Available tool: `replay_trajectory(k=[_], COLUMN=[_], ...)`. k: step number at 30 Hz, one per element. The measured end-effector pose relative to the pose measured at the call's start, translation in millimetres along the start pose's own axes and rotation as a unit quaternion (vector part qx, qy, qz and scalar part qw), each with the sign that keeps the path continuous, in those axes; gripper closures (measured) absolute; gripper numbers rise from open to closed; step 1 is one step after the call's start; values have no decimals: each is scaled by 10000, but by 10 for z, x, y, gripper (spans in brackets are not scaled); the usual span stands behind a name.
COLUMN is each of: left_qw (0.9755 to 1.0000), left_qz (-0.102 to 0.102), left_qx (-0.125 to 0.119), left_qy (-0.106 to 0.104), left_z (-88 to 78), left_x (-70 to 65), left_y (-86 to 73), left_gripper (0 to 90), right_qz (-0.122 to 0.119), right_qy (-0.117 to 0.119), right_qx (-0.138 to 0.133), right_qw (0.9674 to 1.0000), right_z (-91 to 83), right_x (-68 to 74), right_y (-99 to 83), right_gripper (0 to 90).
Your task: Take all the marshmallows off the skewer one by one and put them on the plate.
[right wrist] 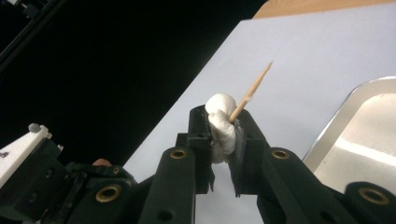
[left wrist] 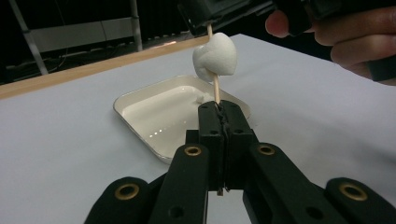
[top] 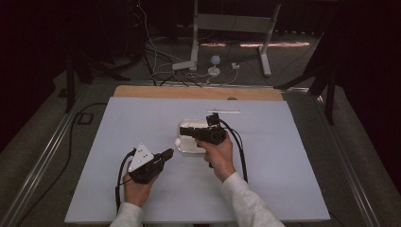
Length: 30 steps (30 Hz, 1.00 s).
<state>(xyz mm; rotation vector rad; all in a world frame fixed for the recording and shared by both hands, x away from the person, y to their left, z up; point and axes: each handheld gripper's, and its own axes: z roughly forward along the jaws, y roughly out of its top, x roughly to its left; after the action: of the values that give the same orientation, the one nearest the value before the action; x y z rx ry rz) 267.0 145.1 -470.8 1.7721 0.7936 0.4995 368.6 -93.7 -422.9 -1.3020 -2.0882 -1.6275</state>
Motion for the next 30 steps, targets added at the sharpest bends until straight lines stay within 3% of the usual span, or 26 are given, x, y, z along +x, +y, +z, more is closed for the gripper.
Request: replay_trajectory(k=[3, 4, 6, 8, 10, 14, 22, 30], left_qw=[10000, 9998, 9996, 9996, 9997, 9996, 9993, 9993], left_qz=[26, 120, 124, -4, -103, -122, -118, -153], left_qx=[21, 132, 245, 246, 159, 147, 217, 201], left_qy=[4, 43, 70, 124, 147, 217, 268, 293], left_z=[-10, -10, -31, -64, -77, -57, -36, -37], left_x=[2, -2, 15, 56, 87, 84, 88, 102], left_y=[1, -15, -61, -101, -92, -77, -87, -86], left_gripper=[900, 900, 900, 900, 900, 900, 900, 899], right_qz=[32, 46, 241, 299, 126, -107, -398, -645], right_qy=[-64, -247, -357, -376, -576, -776, -1046, -1414], right_qx=[-110, -331, -742, -821, -788, -664, -369, 24], right_qw=[9999, 9991, 9963, 9955, 9951, 9947, 9930, 9879], right_z=[-25, -81, -249, -353, -603, -699, -603, -374], right_x=[-2, -16, -126, -187, -269, -280, -331, -385], right_y=[18, 47, 152, 222, 350, 368, 316, 243], right_gripper=[813, 817, 819, 818, 815, 809, 790, 768])
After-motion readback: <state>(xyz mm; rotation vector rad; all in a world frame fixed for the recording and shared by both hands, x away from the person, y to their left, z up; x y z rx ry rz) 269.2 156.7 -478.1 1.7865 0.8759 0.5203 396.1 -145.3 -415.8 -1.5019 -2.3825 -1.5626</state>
